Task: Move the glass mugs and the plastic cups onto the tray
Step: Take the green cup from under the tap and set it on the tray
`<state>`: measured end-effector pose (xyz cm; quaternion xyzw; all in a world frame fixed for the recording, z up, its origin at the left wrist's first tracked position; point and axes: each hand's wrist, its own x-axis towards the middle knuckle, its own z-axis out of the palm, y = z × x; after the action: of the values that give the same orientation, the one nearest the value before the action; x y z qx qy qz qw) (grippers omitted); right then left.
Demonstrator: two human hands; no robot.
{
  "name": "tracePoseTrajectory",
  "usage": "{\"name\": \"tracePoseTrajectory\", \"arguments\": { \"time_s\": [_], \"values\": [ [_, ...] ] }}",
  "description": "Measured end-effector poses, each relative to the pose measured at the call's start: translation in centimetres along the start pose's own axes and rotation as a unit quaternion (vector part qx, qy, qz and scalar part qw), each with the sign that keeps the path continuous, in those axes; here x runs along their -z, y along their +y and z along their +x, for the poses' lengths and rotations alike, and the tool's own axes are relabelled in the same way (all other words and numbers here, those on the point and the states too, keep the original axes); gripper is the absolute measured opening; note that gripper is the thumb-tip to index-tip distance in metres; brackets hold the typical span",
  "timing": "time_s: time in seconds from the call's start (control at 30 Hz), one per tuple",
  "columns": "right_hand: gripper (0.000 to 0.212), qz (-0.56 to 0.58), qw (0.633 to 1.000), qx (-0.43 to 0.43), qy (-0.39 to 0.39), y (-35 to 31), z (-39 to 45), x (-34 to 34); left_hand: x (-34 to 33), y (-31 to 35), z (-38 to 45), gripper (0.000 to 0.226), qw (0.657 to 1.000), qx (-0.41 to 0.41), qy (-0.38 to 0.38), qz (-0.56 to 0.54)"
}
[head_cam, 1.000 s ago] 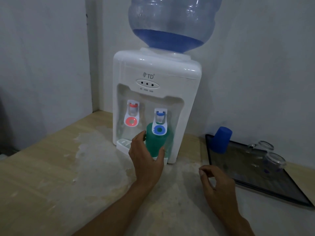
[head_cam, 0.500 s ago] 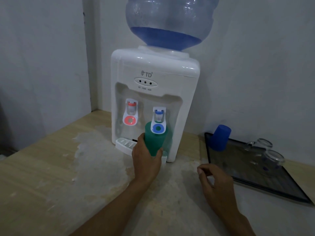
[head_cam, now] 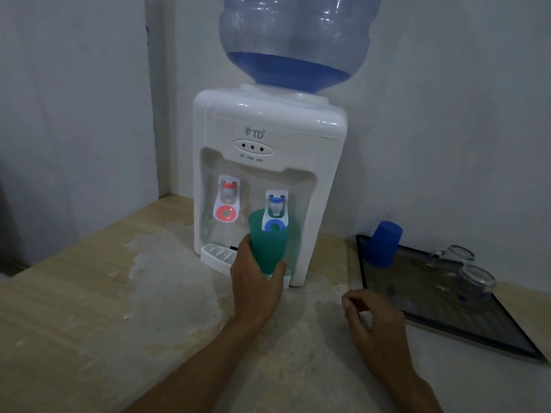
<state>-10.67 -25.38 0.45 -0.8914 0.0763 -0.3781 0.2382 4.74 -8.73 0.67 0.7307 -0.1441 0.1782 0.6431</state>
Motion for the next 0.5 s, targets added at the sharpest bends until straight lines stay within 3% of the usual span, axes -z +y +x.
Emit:
{"name": "tracePoseTrajectory", "arguments": {
  "time_s": [0.2,0.5],
  "values": [
    [0.017,-0.004,1.000,0.003,0.000,0.0,0.0,0.0,0.4,1.4,-0.8,0.068,0.998,-0.045,0.016,-0.044],
    [0.016,0.001,1.000,0.009,-0.007,-0.2,-0.1,0.0,1.0,2.4,-1.1,0.061,0.992,-0.025,0.030,-0.119]
  ]
}}
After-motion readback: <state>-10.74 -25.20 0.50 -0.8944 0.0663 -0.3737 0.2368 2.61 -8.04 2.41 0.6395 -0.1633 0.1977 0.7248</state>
